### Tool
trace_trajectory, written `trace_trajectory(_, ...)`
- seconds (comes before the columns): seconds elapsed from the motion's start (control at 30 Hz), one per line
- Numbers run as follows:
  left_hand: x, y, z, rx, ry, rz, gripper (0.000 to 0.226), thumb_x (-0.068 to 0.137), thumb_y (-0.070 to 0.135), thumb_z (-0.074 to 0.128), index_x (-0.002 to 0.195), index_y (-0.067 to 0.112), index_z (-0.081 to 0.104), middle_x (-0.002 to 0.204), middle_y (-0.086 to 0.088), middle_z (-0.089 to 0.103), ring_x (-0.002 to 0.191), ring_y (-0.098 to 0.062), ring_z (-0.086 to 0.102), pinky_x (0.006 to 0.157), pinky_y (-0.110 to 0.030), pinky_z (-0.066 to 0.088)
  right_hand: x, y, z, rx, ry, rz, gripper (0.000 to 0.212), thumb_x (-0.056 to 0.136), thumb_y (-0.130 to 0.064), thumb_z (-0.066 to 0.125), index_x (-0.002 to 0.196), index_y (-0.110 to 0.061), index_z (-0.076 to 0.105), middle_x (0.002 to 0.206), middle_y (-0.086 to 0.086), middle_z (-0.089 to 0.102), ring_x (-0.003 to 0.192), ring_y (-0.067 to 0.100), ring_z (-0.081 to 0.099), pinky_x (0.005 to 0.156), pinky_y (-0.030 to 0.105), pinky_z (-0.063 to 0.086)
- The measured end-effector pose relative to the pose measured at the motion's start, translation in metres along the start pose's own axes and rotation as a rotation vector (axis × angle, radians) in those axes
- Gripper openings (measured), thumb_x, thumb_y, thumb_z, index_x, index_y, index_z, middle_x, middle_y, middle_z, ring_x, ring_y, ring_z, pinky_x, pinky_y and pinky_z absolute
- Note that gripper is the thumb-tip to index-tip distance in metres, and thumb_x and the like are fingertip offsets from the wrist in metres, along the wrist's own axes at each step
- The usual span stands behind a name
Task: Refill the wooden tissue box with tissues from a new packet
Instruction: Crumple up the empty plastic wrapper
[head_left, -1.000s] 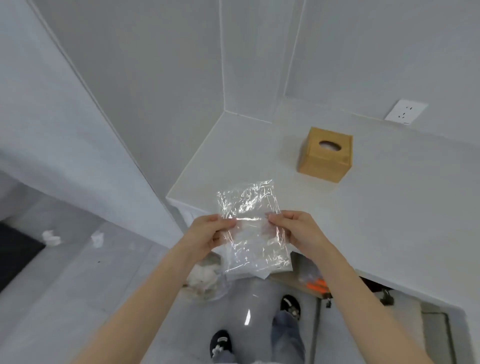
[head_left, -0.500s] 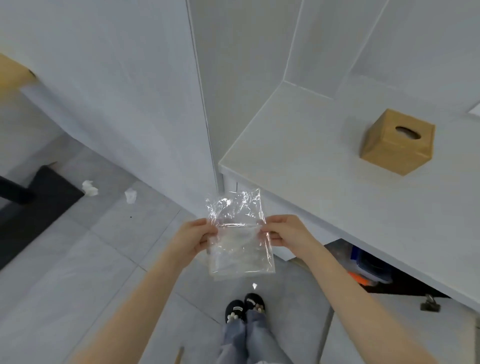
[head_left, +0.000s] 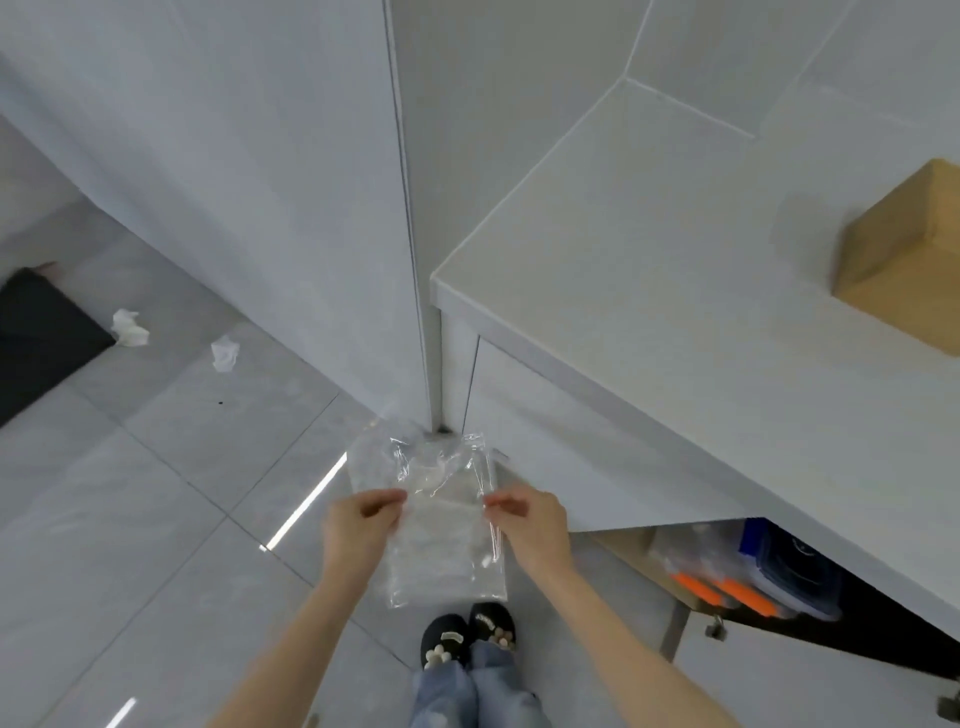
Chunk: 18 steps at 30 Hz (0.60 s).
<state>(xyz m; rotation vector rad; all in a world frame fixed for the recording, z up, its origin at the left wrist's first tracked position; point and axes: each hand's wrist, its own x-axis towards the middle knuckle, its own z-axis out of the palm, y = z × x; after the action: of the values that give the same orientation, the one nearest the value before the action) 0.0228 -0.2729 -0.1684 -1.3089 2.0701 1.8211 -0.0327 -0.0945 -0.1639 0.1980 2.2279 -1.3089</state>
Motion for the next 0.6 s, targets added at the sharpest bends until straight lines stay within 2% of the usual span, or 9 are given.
trace_trajectory(0.1,0.030,-0.035,0.013,0.052,-0.077,-0.002,0.025,0.080,-0.002,0.060,0.091,0.018,0.071,0.068,-0.001,0.065,0.063,-0.012,0.056,0.065,-0.019,0.045,0.037,0.035,0.020,-0.080,-0.057,-0.010,0.020,0.078,-0.007,0.065,0.092,-0.018,0.073,0.071,-0.019,0.061,0.066,-0.006,0.056,0.062,0.001,0.042)
trace_trajectory(0.2,0.069,-0.073,0.028,0.080,-0.173,-0.017,0.040,0.080,-0.007,0.059,0.113,0.015,0.063,0.082,-0.006,0.060,0.069,-0.009,0.055,0.061,-0.010,0.042,0.081,0.075,0.042,-0.171,-0.094,-0.036,0.025,0.080,-0.005,0.058,0.098,-0.015,0.072,0.077,-0.012,0.062,0.066,-0.003,0.052,0.062,0.006,0.040)
trace_trajectory(0.27,0.099,-0.101,0.039,0.109,-0.189,-0.016,0.046,0.078,-0.008,0.060,0.120,0.012,0.060,0.094,-0.009,0.060,0.080,-0.015,0.054,0.067,-0.014,0.043,0.109,0.102,0.059,-0.206,-0.123,-0.045,0.029,0.082,-0.003,0.054,0.104,-0.014,0.069,0.089,-0.002,0.065,0.072,0.001,0.053,0.069,0.006,0.040)
trace_trajectory(0.37,0.138,-0.131,0.058,0.196,-0.195,0.009,0.054,0.076,-0.008,0.061,0.126,0.013,0.056,0.117,-0.009,0.059,0.097,-0.019,0.055,0.080,-0.023,0.043,0.149,0.134,0.080,-0.309,-0.166,-0.055,0.033,0.083,-0.006,0.053,0.113,-0.013,0.065,0.104,0.000,0.062,0.098,0.015,0.055,0.092,0.025,0.042)
trace_trajectory(0.47,0.175,-0.151,0.079,0.322,-0.172,0.059,0.056,0.074,-0.008,0.060,0.126,0.013,0.055,0.128,-0.013,0.056,0.114,-0.029,0.052,0.093,-0.031,0.041,0.182,0.159,0.097,-0.377,-0.254,-0.060,0.033,0.083,-0.007,0.052,0.111,-0.020,0.063,0.095,-0.007,0.056,0.102,0.022,0.050,0.083,0.020,0.037)
trace_trajectory(0.5,0.185,-0.157,0.084,0.373,-0.169,0.076,0.057,0.074,-0.008,0.059,0.127,0.012,0.055,0.131,-0.011,0.054,0.118,-0.027,0.051,0.097,-0.030,0.039,0.191,0.165,0.101,-0.432,-0.276,-0.065,0.035,0.084,-0.010,0.051,0.116,-0.019,0.061,0.099,-0.004,0.056,0.108,0.024,0.048,0.086,0.023,0.036)
trace_trajectory(0.6,0.212,-0.175,0.094,0.484,-0.155,0.098,0.057,0.074,-0.008,0.057,0.129,0.009,0.053,0.136,-0.007,0.050,0.125,-0.022,0.046,0.102,-0.023,0.031,0.215,0.182,0.113,-0.642,-0.314,-0.101,0.042,0.088,-0.017,0.045,0.130,-0.019,0.050,0.136,0.000,0.049,0.127,0.029,0.036,0.103,0.034,0.031)
